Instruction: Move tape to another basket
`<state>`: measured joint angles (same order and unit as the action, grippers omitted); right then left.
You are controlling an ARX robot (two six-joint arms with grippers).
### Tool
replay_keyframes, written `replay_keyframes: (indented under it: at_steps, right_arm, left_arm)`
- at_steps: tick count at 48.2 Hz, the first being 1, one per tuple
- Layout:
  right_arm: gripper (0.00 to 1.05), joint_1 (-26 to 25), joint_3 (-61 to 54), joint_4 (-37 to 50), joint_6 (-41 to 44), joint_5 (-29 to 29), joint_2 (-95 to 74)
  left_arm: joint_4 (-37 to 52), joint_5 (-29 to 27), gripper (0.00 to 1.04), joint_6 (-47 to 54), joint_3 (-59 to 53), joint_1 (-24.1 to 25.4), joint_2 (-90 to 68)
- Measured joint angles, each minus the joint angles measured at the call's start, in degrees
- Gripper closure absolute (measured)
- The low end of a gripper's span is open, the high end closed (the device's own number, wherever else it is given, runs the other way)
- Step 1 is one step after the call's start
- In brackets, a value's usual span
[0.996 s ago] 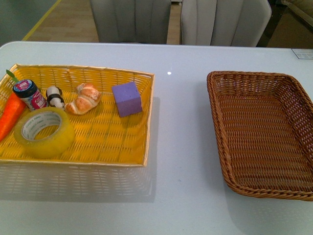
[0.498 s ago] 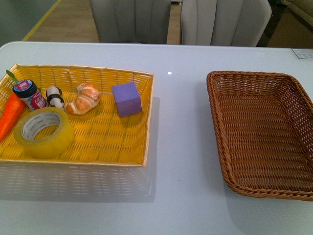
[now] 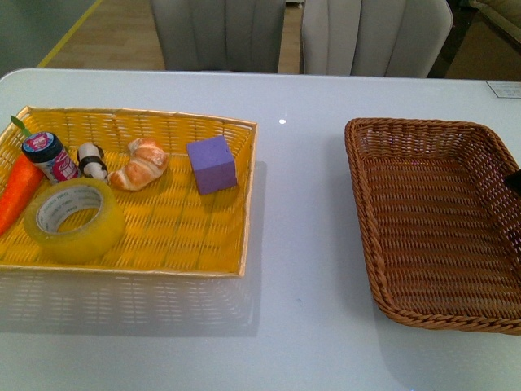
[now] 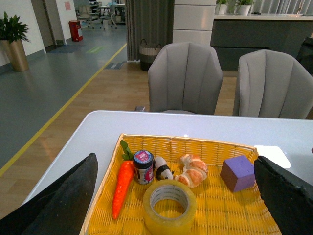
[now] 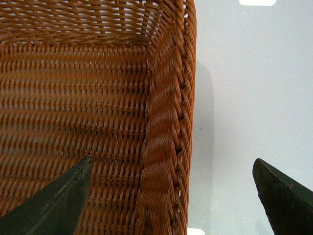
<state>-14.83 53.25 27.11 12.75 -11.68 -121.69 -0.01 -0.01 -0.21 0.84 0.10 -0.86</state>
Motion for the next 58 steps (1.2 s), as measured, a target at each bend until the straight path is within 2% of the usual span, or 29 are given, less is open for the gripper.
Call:
replay_keyframes:
  at_steps: [18, 19, 26, 31, 43, 47, 58]
  right_arm:
    - [0.09, 0.96, 5.18, -1.31, 0.44, 2.89, -8.17]
    - [0.11, 0.96, 5.20, -1.31, 0.42, 2.89, -8.46]
    - [0.42, 1.18, 5.22, -1.31, 0.44, 2.89, -9.66]
    - [0.59, 1.70, 5.01, -1.31, 0.85, 2.82, -9.70]
    - [0.94, 3.78, 2.01, 0.48, 0.79, 1.75, -9.07]
    - [0.99, 4.90, 1.38, 1.16, -0.55, 1.51, -8.74]
    - [1.00, 8.85, 0.11, 1.49, -1.38, 2.10, -8.44]
  left_arm:
    - [0.00, 0.00, 0.09, 0.00, 0.00, 0.00, 0.00]
    - [0.00, 0.00, 0.09, 0.00, 0.00, 0.00, 0.00]
    - [0.00, 0.00, 0.09, 0.00, 0.00, 0.00, 0.00]
    - [0.00, 0.00, 0.09, 0.00, 0.00, 0.00, 0.00]
    - [0.00, 0.00, 0.09, 0.00, 0.00, 0.00, 0.00]
    - [0.00, 0.00, 0.09, 0.00, 0.00, 0.00, 0.00]
    - [0.00, 0.00, 0.09, 0.00, 0.00, 0.00, 0.00]
